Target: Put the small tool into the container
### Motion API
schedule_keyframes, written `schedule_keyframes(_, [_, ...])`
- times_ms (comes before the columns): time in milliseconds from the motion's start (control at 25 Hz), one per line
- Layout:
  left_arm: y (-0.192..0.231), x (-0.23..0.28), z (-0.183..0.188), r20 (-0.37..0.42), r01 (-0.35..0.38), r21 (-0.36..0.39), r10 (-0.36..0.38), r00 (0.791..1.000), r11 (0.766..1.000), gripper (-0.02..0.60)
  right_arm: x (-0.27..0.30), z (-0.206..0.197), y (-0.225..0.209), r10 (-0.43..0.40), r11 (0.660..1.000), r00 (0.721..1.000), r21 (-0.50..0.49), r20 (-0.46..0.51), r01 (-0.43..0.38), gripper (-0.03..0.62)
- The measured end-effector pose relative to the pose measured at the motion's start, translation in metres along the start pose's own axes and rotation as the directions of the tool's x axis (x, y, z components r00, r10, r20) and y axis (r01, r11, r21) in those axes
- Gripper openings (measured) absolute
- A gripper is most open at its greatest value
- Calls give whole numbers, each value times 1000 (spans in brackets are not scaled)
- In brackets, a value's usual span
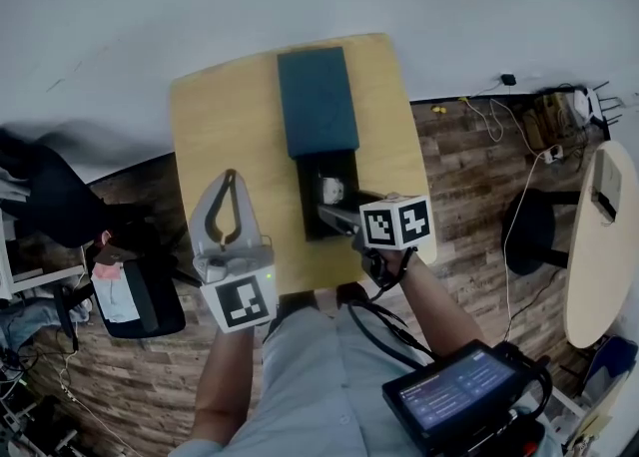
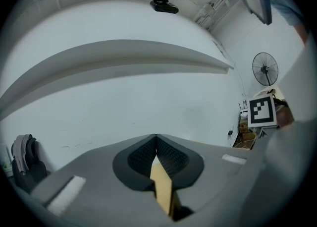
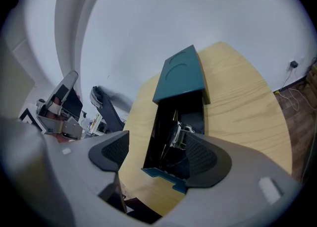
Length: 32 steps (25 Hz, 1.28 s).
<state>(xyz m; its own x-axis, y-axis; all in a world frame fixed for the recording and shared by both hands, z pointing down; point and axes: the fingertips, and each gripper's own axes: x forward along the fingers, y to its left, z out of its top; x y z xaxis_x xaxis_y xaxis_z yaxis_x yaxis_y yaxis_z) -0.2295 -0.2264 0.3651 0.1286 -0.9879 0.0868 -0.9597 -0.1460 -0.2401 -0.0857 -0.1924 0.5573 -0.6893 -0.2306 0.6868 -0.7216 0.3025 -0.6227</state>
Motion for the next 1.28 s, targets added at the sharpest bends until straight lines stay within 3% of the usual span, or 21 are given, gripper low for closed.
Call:
schedule_keyframes(240, [-5, -1, 19, 36, 14, -90, -11, 999, 996, 11, -27, 21, 22, 52, 998, 994, -26, 96, -50, 362])
schedule_keyframes(400, [-21, -18, 56, 100, 15, -87, -7, 995, 996, 11, -79, 46, 57, 105, 987, 964, -141, 245, -72, 338])
schedule_keyframes(560, [-28, -24, 91, 155, 31, -97, -15, 988, 995, 11, -133, 89, 98, 155, 950, 881, -313, 446, -8, 266])
schedule_keyframes(720, [-29, -27, 126, 199, 24, -100, -4, 980, 995, 11, -186, 120, 141, 208, 863, 743, -478, 636, 167, 171])
schedule_keyframes(800, [-32, -27, 141, 219, 31, -107, -6, 976, 994, 11, -208, 129, 155, 216, 819, 671, -506, 709, 271, 79])
schedule_keyframes(880, [-36, -27, 151, 232, 36, -107, -10, 973, 994, 11, -223, 133, 164, 219, 783, 621, -515, 753, 348, 3])
schedule_keyframes(1080, [-39, -28, 163, 254, 36, -88, -13, 967, 995, 11, -236, 136, 181, 239, 731, 571, -533, 785, 427, 2])
schedule_keyframes(1280, [-39, -29, 165, 262, 36, -81, -13, 965, 996, 11, -241, 138, 185, 242, 719, 554, -530, 797, 449, 2])
